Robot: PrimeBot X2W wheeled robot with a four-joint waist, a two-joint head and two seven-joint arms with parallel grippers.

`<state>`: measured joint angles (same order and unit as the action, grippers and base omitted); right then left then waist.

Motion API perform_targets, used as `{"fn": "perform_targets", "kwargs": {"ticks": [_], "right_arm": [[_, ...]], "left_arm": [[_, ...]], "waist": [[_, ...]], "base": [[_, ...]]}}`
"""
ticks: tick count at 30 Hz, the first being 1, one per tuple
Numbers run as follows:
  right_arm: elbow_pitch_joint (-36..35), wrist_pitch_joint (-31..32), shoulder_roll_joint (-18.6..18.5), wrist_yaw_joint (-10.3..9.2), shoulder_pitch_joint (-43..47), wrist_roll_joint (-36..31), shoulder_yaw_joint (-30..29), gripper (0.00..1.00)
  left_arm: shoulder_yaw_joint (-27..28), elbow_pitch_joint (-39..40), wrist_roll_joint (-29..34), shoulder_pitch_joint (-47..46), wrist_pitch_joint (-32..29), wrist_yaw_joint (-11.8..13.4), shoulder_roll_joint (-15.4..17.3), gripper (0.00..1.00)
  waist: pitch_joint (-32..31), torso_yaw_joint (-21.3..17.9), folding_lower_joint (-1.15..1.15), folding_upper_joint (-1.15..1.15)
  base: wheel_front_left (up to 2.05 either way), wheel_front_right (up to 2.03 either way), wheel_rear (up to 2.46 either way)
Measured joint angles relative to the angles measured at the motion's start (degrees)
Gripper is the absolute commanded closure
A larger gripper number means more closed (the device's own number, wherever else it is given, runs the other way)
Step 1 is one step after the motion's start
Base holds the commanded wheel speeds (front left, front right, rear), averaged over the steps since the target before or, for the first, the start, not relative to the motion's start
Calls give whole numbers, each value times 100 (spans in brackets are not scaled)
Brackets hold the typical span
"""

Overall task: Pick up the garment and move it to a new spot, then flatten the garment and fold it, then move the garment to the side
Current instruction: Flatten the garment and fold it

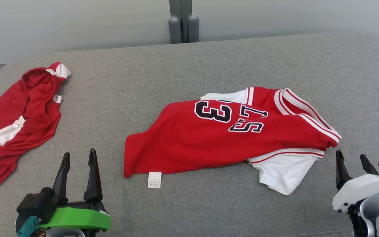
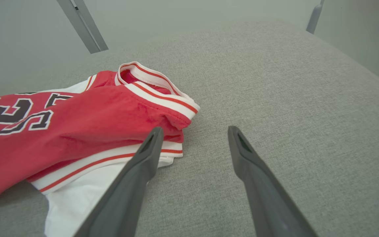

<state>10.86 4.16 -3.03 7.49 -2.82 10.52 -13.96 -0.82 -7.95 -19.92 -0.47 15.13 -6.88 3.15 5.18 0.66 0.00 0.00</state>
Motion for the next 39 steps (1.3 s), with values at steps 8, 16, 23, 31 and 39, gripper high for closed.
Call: {"fn": "perform_targets", "kwargs": {"ticks": [8,16,23,31,39], "right_arm": [[650,1035,-208,0,-877,560,77,0],[1157,1087,-572,0,-1359,959,494,100],[1392,978,-825,0,-1852,996,654,100],[1814,972,-1104,0,-2900,840,927,100],[2373,734,-1190,0,-3456,443,903,0]], "left_arm": [[-65,-2,0,-74,0,-24,-23,0],[-99,-2,-2,-283,0,-48,-27,0],[-147,43,-25,-383,0,-49,-29,0],[-246,140,-59,-545,0,-51,-30,0],[-258,155,-113,-667,-1,-51,-31,0]], "waist": [[251,1,0,0],[528,86,0,0],[694,193,0,0],[930,316,0,0],[1143,493,0,0]], "base": [[0,0,0],[0,0,0],[0,0,0],[0,0,0],[0,0,0]]}}
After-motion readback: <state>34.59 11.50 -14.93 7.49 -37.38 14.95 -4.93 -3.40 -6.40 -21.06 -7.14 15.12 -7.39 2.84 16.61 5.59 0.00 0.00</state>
